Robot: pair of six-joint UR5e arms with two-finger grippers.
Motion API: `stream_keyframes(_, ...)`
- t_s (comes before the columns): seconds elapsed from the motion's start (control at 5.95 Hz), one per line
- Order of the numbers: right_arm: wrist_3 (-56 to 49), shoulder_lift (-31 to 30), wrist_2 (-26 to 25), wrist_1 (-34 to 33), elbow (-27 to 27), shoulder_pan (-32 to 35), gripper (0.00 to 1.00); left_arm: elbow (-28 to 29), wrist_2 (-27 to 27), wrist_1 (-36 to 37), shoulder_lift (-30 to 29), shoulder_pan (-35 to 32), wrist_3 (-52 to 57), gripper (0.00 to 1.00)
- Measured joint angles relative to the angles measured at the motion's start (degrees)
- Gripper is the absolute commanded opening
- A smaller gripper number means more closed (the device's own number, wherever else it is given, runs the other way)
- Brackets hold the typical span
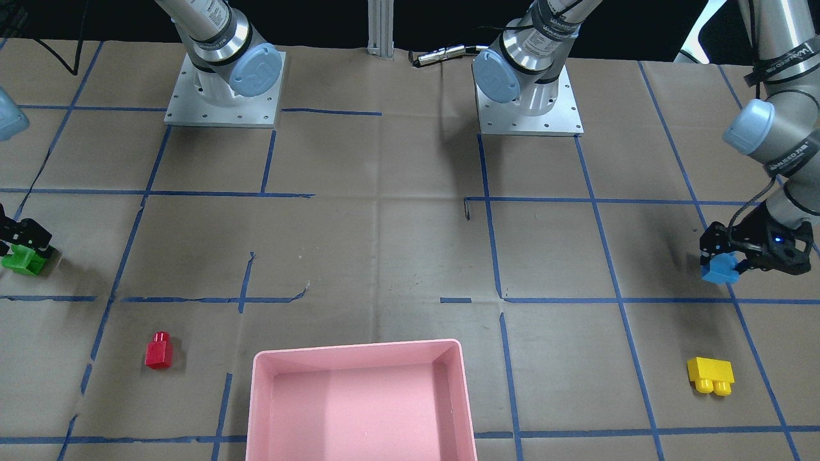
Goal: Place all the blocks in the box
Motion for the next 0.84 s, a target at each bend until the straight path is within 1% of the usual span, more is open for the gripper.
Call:
stream_keyframes(0.17,0.0,-0.1,-0.1,0.0,0.0,0.0,0.36,6.1,0.0,-5.6,1.2,-2.5,-4.7,0.27)
stream_keyframes(0.34,0.0,-0.4,-0.2,0.3,-0.2,0.0,0.36,12.5,0.0,-12.9,1.9,-5.3,-11.6,0.27)
stream_keyframes(0.5,0.0,-1.1,-0.6,0.8,-0.5,0.0,0.31,18.8,0.1,-20.7,2.4,-8.2,-18.8,0.27)
stream_keyframes(0.67,0.2,-2.9,-1.6,1.4,-0.9,0.0,0.05,25.2,0.3,-28.3,2.4,-11.9,-26.6,0.27)
stream_keyframes(0.84,0.5,-6.7,-2.5,5.7,-2.3,0.3,0.03,30.2,0.4,-33.1,1.9,-16.2,-33.7,0.27)
